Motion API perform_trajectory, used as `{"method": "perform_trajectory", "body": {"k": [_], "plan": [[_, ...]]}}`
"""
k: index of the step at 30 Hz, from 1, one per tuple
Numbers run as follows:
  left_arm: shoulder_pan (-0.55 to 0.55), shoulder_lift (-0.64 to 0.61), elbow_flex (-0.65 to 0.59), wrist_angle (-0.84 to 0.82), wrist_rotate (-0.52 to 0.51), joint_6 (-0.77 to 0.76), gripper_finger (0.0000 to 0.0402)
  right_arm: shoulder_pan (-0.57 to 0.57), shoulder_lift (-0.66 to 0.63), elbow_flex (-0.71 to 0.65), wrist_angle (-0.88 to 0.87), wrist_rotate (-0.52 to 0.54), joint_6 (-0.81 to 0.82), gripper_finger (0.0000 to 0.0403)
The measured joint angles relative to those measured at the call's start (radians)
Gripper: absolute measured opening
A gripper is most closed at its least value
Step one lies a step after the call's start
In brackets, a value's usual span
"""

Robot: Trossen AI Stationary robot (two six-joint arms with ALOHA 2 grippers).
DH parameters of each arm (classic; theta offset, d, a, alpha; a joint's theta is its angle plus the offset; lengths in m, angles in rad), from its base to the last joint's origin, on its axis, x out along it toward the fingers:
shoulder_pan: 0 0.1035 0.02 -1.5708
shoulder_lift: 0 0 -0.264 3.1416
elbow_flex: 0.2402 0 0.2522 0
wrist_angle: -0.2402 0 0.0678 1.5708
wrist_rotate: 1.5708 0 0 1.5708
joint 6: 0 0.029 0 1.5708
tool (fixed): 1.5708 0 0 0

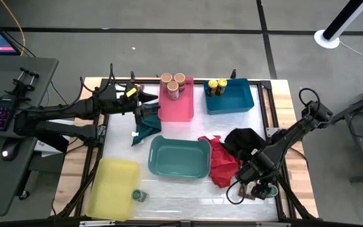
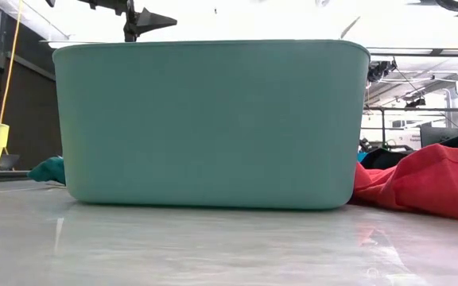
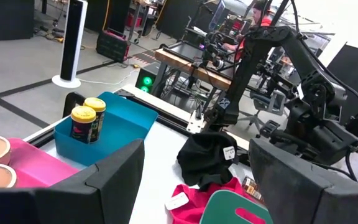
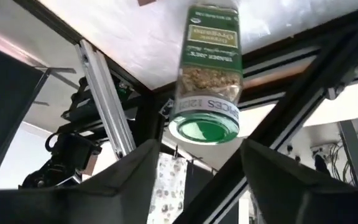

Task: Sort spices by type
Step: Put the right green seasoning bottle into the green bin

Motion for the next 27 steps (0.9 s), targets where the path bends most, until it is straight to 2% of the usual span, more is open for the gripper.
{"method": "perform_trajectory", "body": {"k": [7,11,20,27], "plan": [[0.0,0.0,0.0,0.0,0.0,0.0,0.0275,0.0,0.0,0.0,-0.026,0.023,0.029,0.035],[0.0,0.0,0.0,0.0,0.0,0.0,0.0275,0.0,0.0,0.0,-0.025,-0.053,0.046,0.0392],[0.0,0.0,0.0,-0.001,0.0,0.0,0.0275,0.037,0.014,-0.003,-0.011,-0.028,0.115,0.0394],[0.0,0.0,0.0,-0.003,0.0,0.0,0.0275,0.046,0.094,-0.003,0.038,-0.017,0.111,0.0392]]}}
